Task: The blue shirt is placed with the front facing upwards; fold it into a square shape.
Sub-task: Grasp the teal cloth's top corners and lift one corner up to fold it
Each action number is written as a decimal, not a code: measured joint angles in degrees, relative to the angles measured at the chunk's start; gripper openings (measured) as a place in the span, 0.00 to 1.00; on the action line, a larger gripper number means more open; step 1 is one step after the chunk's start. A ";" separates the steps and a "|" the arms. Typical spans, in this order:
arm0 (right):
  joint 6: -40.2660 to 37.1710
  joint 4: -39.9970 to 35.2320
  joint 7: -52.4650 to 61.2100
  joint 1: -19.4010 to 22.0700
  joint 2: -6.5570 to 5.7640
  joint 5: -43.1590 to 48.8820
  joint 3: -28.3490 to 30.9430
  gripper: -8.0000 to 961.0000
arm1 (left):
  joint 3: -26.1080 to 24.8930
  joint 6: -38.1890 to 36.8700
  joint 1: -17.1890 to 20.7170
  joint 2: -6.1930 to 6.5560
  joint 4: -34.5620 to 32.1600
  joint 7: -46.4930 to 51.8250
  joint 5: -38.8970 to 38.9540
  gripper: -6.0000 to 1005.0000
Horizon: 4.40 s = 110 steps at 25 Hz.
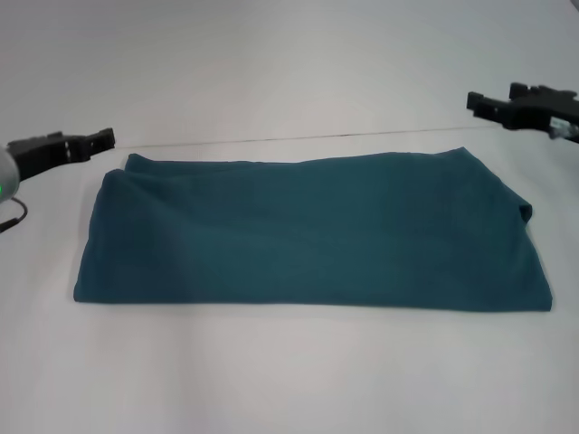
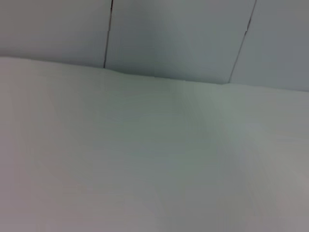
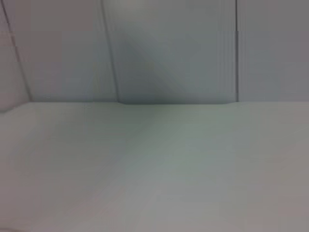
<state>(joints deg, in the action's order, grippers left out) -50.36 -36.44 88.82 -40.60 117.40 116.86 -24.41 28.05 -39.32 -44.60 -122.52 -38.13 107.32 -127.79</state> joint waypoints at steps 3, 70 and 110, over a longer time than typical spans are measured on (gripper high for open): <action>-5.19 -2.31 2.95 2.62 -0.07 0.02 -0.15 0.83 | 0.08 -4.50 2.12 0.13 -2.01 2.38 -0.05 0.82; -32.72 -4.52 32.10 12.75 -8.42 12.80 -0.80 0.84 | 8.95 -20.40 9.62 0.36 -6.13 6.45 -13.12 0.45; -24.46 -1.56 33.47 10.49 -5.14 20.82 -2.18 0.84 | 8.95 -22.31 9.35 0.45 -6.82 6.58 -13.28 0.01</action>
<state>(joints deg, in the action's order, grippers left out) -74.82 -37.99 122.29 -30.11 112.26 137.67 -26.59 37.00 -61.63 -35.24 -122.08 -44.95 113.90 -141.07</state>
